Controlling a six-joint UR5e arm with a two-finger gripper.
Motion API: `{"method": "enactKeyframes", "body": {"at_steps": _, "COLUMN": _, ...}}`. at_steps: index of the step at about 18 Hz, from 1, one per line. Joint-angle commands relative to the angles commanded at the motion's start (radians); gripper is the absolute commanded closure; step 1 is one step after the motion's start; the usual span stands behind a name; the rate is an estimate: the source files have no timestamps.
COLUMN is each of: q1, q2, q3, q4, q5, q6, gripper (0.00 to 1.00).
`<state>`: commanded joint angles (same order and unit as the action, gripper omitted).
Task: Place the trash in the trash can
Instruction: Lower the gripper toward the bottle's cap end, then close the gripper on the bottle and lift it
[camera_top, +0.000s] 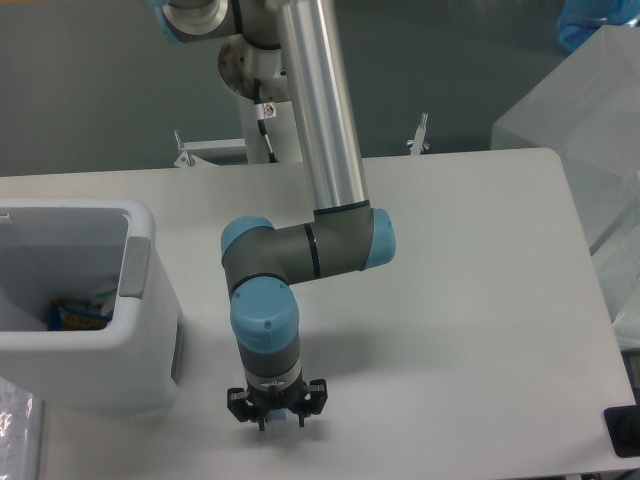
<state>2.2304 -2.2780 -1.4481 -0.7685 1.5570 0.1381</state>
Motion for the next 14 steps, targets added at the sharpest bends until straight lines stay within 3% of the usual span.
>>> {"method": "enactKeyframes", "body": {"at_steps": 4, "q1": 0.000, "q2": 0.000, "q3": -0.002, "q4": -0.002, "q5": 0.003, "q6": 0.002, "gripper": 0.52}}
{"method": "enactKeyframes", "body": {"at_steps": 14, "q1": 0.000, "q2": 0.002, "q3": -0.003, "q4": -0.003, "q5": 0.005, "q6": 0.000, "gripper": 0.59}}
